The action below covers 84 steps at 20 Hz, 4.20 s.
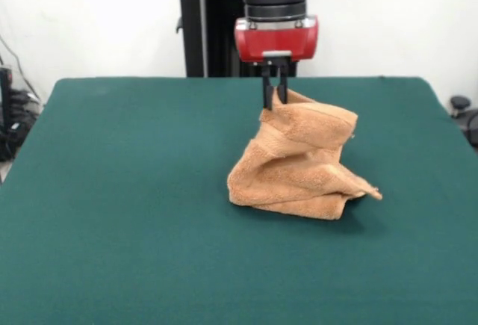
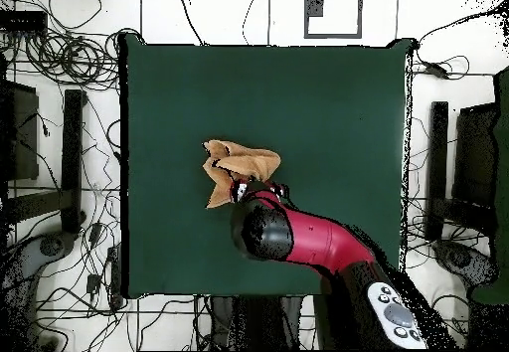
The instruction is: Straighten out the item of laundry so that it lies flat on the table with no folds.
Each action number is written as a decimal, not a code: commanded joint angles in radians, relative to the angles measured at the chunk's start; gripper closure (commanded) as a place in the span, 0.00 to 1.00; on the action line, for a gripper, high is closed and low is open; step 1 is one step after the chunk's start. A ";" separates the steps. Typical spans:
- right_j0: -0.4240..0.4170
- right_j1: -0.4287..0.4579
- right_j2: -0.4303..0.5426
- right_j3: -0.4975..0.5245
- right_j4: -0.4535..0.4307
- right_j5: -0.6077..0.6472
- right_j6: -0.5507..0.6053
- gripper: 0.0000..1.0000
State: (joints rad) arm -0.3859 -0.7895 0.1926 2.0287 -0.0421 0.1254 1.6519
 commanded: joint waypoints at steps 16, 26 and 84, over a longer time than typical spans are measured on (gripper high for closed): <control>-0.157 0.010 0.207 0.073 -0.107 0.132 0.022 1.00; -0.229 0.005 0.247 0.038 -0.133 0.232 -0.041 1.00; -0.403 0.131 0.428 -0.183 -0.259 0.508 -0.128 1.00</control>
State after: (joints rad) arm -0.7959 -0.7200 0.5238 1.9005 -0.2618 0.5495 1.6519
